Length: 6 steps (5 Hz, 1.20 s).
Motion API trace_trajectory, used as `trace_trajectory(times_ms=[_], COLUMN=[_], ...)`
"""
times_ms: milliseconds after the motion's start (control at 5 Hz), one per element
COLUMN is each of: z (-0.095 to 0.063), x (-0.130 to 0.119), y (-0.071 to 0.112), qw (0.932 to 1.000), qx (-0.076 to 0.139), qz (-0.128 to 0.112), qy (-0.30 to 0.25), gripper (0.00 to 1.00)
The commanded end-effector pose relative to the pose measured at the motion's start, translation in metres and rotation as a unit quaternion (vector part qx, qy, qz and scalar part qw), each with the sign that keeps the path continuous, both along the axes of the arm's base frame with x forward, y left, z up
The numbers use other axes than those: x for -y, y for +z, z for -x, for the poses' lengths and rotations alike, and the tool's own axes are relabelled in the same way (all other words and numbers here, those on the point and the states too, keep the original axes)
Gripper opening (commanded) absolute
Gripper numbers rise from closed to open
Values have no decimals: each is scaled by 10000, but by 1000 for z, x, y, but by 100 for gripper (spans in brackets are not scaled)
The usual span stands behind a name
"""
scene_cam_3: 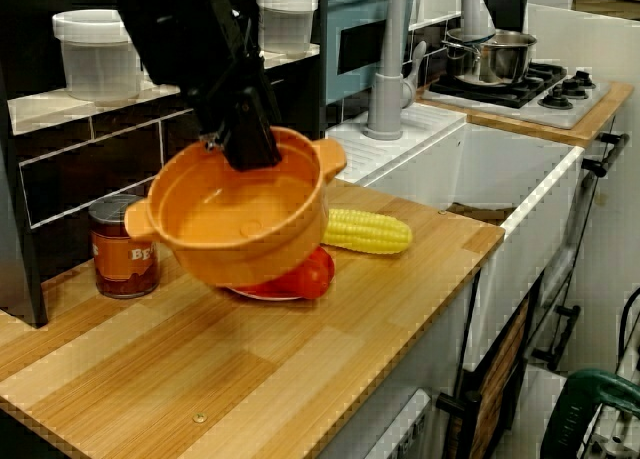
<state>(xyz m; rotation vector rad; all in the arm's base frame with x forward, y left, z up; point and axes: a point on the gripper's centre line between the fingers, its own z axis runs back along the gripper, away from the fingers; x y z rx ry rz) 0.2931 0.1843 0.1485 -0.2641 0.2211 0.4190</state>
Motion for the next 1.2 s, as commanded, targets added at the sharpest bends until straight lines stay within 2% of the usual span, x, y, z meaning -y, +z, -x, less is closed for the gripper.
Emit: trace_trajectory(times_ms=[0, 400, 1000], z=[1, 1, 11], x=[8, 21, 38], y=[50, 62, 82], qw=[9983, 9976, 9956], qx=[468, 464, 533], qz=[-303, -379, -439], qy=[-138, -336, -641], gripper=[0, 0, 0])
